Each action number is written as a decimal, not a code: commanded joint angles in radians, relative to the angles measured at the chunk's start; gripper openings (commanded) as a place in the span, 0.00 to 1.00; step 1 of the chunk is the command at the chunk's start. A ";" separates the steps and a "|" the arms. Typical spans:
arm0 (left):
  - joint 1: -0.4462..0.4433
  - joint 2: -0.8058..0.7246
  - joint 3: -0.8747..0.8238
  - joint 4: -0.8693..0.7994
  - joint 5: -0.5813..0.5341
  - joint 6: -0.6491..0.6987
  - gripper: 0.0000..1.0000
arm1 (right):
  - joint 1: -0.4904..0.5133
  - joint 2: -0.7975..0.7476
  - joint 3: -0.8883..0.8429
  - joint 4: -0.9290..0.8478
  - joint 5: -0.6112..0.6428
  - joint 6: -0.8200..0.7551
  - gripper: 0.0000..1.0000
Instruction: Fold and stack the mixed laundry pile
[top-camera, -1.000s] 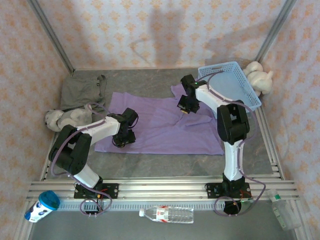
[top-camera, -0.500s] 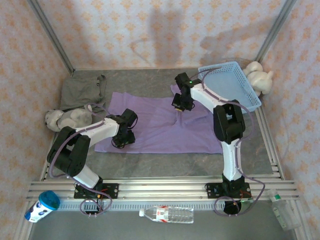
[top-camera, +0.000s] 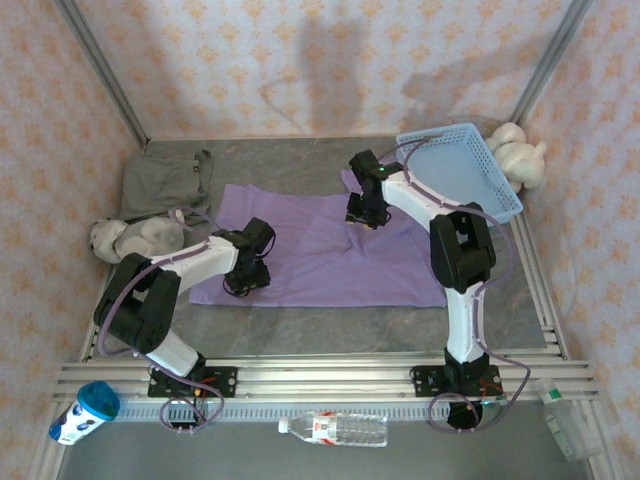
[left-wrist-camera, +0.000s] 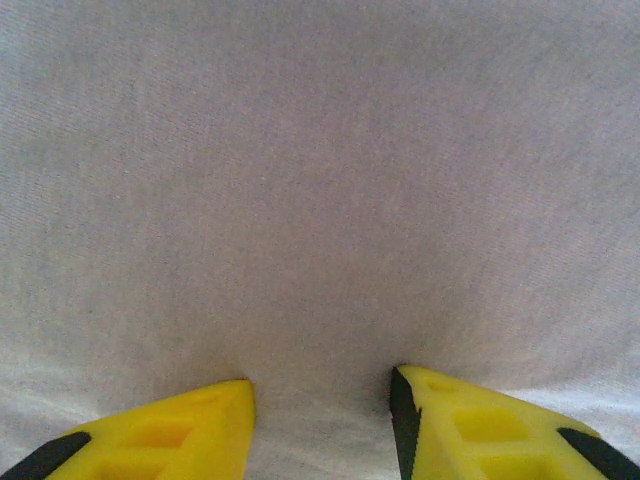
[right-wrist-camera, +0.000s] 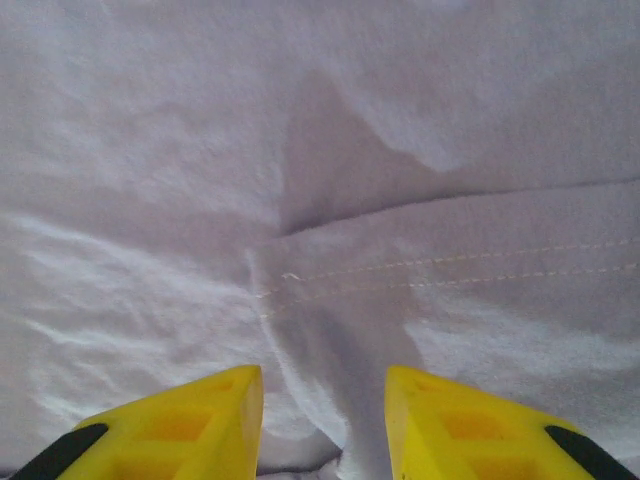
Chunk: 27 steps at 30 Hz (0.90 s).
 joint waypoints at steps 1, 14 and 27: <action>-0.006 0.047 -0.029 -0.060 -0.062 0.007 0.42 | 0.002 0.006 0.072 -0.013 0.008 -0.020 0.38; -0.006 0.028 -0.058 -0.040 -0.059 -0.014 0.42 | 0.027 0.166 0.197 -0.088 0.084 -0.043 0.35; -0.006 0.032 -0.061 -0.034 -0.062 -0.014 0.42 | 0.026 0.169 0.249 -0.123 0.083 -0.018 0.00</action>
